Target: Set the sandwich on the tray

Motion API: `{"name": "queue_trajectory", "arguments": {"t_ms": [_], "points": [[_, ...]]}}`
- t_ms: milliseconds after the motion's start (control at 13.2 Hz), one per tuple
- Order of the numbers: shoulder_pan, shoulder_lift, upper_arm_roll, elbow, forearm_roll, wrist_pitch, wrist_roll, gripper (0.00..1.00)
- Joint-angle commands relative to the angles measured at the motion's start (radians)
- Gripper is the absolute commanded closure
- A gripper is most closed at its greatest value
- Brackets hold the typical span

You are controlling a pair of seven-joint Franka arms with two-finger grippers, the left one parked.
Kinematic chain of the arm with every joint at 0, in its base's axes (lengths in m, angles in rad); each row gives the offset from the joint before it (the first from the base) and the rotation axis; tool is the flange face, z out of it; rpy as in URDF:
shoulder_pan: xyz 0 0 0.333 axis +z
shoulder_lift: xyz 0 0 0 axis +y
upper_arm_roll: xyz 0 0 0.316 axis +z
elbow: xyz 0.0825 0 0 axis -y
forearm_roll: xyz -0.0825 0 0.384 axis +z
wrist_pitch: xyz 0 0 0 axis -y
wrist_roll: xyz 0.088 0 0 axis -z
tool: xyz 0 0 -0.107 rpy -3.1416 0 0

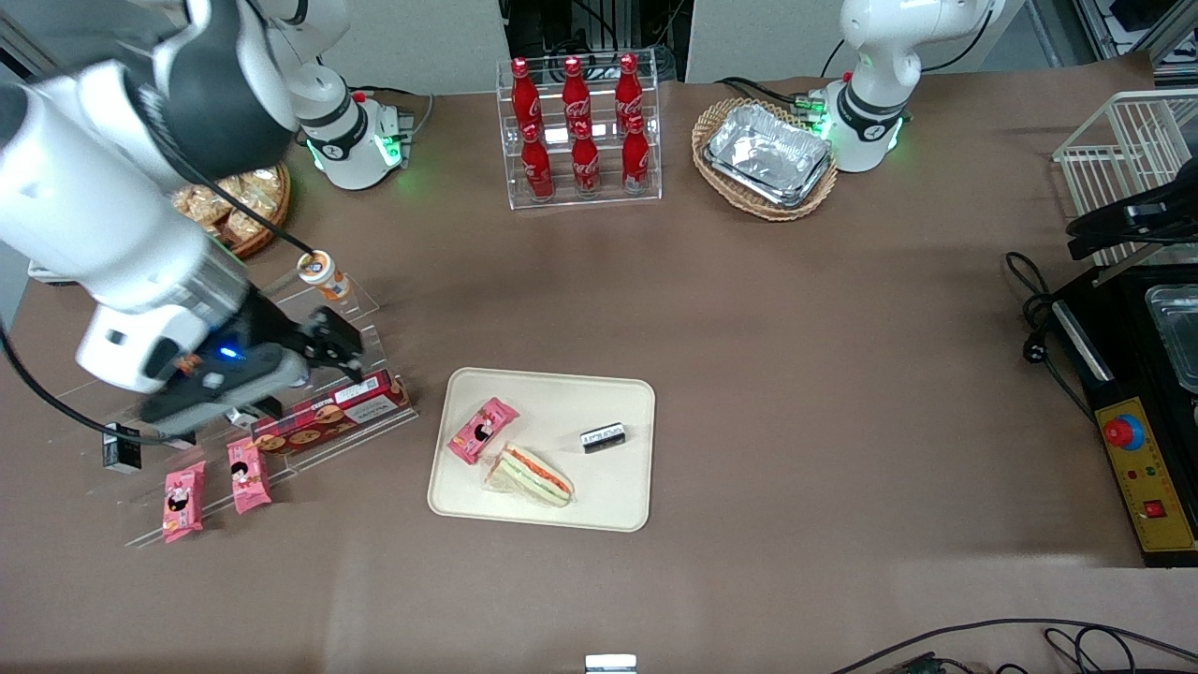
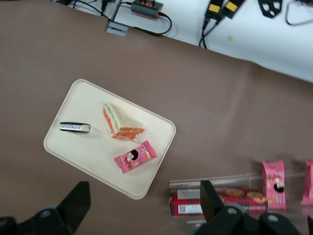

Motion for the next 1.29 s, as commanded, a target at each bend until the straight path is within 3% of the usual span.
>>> {"name": "queue_trajectory", "arguments": {"t_ms": [0,152,228,380,532,608,760,912,1064,1216], "points": [[-0.029,-0.079,-0.015,-0.019,-0.002,-0.139,0.168,0.00],[-0.095,-0.113,0.014,-0.018,-0.040,-0.253,0.234,0.00],[-0.136,-0.133,0.084,-0.019,-0.115,-0.296,0.289,0.00],[-0.332,-0.204,0.343,-0.032,-0.230,-0.304,0.423,0.00],[-0.576,-0.224,0.575,-0.053,-0.255,-0.317,0.457,0.00],[-0.656,-0.227,0.633,-0.055,-0.266,-0.322,0.454,0.00],[-0.777,-0.231,0.730,-0.065,-0.368,-0.350,0.442,0.00],[-0.989,-0.231,0.949,-0.085,-0.435,-0.359,0.372,0.00],[-0.998,-0.253,0.920,-0.111,-0.435,-0.348,0.321,0.00],[-0.874,-0.277,0.732,-0.142,-0.420,-0.339,0.318,0.00]]}}
